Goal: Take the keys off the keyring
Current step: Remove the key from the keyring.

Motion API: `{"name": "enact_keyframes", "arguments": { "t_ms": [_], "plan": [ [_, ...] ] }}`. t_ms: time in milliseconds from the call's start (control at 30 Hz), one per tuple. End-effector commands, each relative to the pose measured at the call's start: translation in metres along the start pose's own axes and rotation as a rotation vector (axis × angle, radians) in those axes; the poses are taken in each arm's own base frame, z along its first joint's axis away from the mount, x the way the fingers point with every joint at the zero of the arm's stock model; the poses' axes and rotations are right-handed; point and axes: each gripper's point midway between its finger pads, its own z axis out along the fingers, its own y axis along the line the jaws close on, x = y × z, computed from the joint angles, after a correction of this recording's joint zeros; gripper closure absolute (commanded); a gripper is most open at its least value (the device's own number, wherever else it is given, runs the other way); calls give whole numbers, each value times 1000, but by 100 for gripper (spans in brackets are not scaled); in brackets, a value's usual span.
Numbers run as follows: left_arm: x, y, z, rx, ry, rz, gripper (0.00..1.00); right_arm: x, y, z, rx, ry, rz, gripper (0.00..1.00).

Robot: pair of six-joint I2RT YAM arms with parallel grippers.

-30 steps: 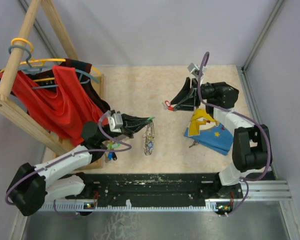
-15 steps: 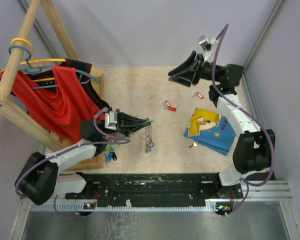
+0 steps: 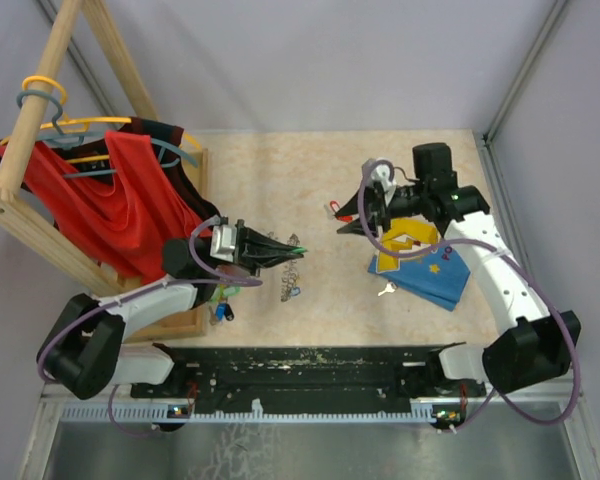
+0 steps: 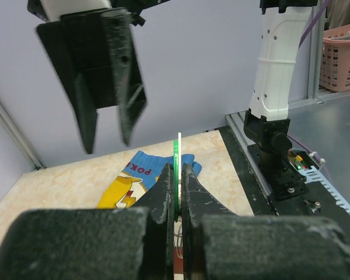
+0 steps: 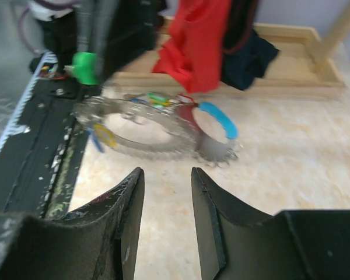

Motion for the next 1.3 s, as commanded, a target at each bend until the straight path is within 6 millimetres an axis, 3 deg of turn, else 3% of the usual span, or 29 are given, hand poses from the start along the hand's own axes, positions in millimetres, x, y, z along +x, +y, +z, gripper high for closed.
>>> {"name": "enact_keyframes", "arguments": {
  "t_ms": [0, 200, 533, 833, 1267],
  "plan": [
    [-26, 1, 6, 42, -74, 97, 100, -15, 53, 9, -157, -47, -127, 62],
    [-32, 16, 8, -35, -121, 128, 100, 1, 34, 31, -92, -41, 51, 63],
    [-27, 46, 9, -173, -95, 134, 100, -5, 51, 59, -161, -52, 139, 65],
    [-24, 48, 14, -202, -76, 130, 100, -12, 46, 62, -151, -74, 167, 66],
    [-25, 45, 20, -211, -90, 117, 100, -1, 47, 73, -149, -88, 209, 67]
  ]
}}
